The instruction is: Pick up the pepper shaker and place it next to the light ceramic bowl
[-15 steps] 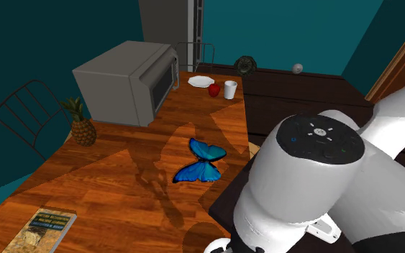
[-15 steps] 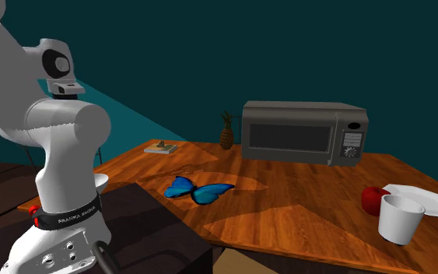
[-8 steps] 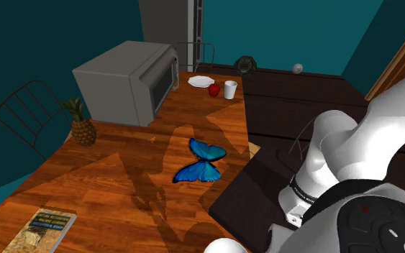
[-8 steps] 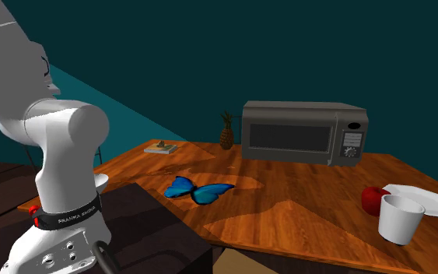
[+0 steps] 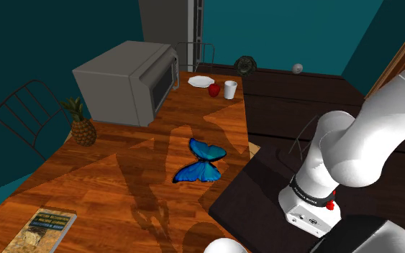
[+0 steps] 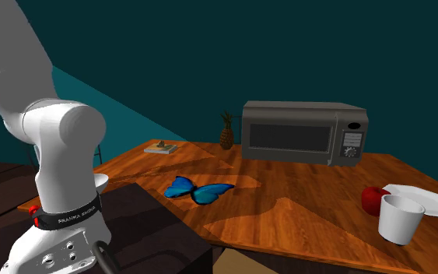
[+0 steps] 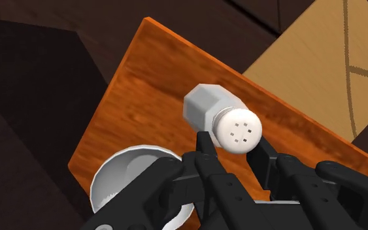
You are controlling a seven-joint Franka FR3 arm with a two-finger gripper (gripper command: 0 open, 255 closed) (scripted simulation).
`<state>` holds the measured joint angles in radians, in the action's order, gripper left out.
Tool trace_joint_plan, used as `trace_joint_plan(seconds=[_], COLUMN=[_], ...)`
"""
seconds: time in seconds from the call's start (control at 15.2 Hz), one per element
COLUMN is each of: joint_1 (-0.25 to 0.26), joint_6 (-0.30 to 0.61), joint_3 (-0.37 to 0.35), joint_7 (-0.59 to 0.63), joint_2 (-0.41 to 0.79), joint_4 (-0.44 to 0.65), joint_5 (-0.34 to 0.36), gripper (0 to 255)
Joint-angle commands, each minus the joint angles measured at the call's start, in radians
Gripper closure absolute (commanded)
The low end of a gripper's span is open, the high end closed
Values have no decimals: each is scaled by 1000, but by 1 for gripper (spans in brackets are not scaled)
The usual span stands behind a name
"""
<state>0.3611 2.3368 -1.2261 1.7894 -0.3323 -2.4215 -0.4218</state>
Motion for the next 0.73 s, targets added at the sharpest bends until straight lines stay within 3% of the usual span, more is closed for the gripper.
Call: trace_joint_plan(seconds=[0.0,0.4,0.53,0.66], joint_1=[-31,-179,-272,-400], joint_6=[37,146,182,213], joint_3=[-42,-209,-304,-436], joint_7=[16,76,101,110], joint_2=[27,117,147,160], joint_4=[-10,-41,-50,-56], joint_5=[17,95,129,141], gripper=[255,255,255,255])
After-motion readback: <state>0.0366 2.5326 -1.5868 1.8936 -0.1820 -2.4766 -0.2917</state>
